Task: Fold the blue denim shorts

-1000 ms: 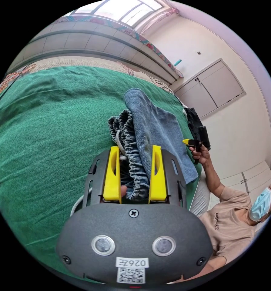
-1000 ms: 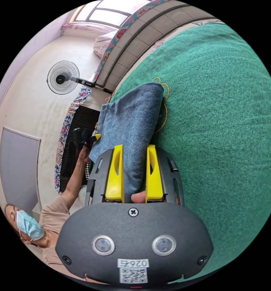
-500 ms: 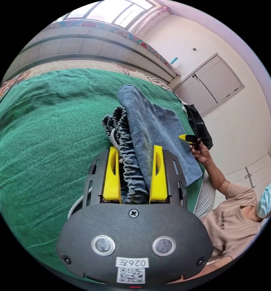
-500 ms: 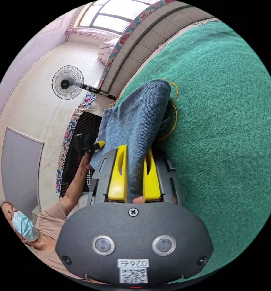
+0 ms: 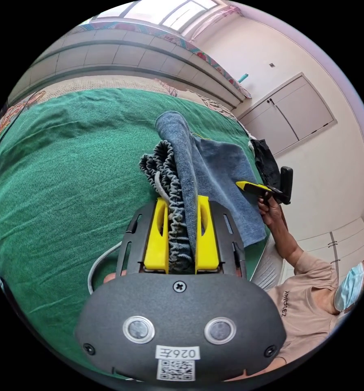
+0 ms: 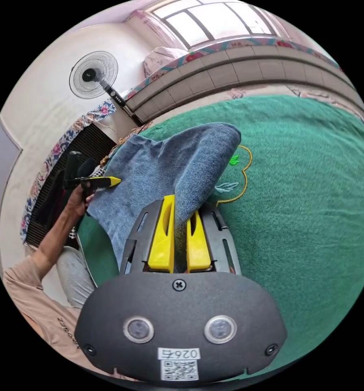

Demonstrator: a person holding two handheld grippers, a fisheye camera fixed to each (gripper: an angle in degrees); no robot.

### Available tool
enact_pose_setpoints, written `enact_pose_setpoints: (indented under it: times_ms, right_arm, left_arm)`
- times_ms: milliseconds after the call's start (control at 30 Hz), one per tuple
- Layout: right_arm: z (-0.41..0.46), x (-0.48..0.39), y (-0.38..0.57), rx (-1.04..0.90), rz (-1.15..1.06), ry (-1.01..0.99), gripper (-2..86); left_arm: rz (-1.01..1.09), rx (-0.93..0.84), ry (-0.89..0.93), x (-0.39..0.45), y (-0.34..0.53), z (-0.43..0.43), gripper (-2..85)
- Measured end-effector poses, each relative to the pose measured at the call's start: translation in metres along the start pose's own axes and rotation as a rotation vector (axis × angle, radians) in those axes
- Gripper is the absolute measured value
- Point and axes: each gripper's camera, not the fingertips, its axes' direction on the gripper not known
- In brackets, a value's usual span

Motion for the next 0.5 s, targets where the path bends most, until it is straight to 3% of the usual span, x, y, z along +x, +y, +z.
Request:
enact_pose_setpoints:
  times_ms: [267,500]
  right_arm:
    - [0.026,-0.246,0.022,0.172,-0.221,0.212,-0.1]
    - [0.033,-0.51,0.052,0.392,-0.377,0.256,-0.3]
  left_arm:
    - [0.179,0.127,-0.017,0.121,0.057,-0.094,9.9]
    - [0.273,0.462,-0.114,0.233,0.204,-0.255,9.7]
